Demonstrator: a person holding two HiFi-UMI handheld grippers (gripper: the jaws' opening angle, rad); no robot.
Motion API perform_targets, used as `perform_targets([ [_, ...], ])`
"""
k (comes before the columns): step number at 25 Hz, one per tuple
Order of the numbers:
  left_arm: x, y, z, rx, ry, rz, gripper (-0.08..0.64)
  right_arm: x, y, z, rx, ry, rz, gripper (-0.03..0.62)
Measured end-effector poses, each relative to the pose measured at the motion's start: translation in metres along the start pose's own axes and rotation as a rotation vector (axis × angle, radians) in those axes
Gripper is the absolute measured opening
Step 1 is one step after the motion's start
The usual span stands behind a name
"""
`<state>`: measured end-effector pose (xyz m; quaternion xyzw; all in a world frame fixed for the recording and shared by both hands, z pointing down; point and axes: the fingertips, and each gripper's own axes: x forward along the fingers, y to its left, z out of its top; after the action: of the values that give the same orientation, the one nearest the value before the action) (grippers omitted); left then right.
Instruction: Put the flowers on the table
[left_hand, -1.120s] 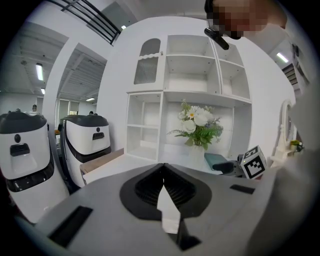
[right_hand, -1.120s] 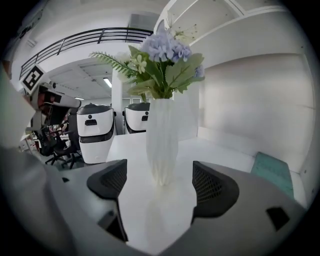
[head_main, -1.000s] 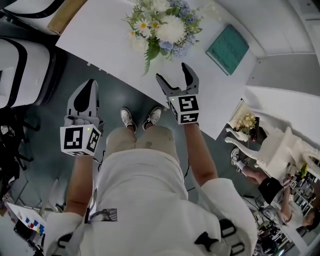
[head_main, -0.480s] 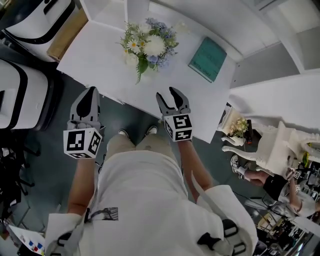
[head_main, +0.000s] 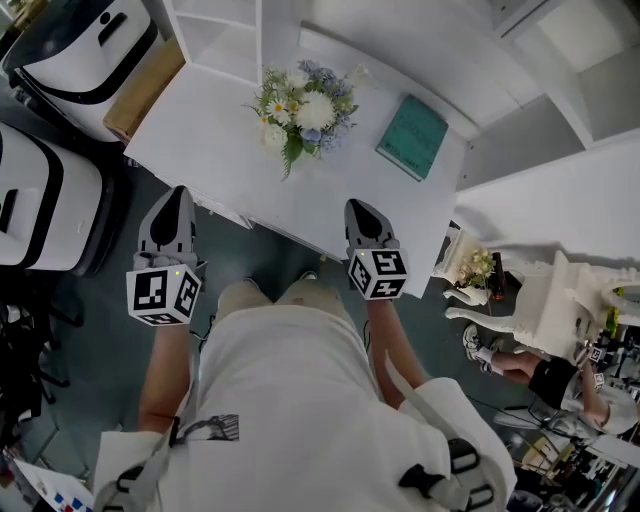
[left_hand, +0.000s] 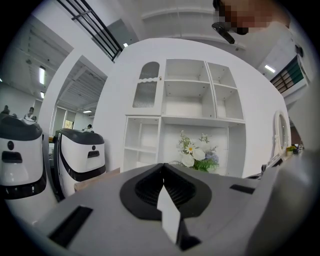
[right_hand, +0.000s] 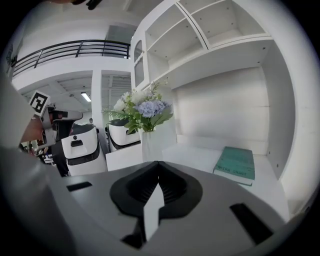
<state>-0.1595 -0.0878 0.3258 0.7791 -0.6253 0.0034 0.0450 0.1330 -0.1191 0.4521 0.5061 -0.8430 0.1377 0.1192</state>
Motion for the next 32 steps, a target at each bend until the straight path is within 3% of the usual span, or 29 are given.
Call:
perform_targets([
  [11,0.003,0.012,0.021,0.009,-0.047,0.013,0.015,-0.008,-0.019,0.060,-0.014,-0.116,-0.034,0.011],
  [22,0.020,0.013,0.044,0.010,-0.082,0.017,0.015,-0.020,-0.039,0.109,-0.037,-0.165,-0.041,0.009],
  [32,0.020,0.045,0.062,0.021,-0.114,0.090,0.015,-0.037,-0.044,0.175,-0.089,-0.309,-0.042,0.011],
])
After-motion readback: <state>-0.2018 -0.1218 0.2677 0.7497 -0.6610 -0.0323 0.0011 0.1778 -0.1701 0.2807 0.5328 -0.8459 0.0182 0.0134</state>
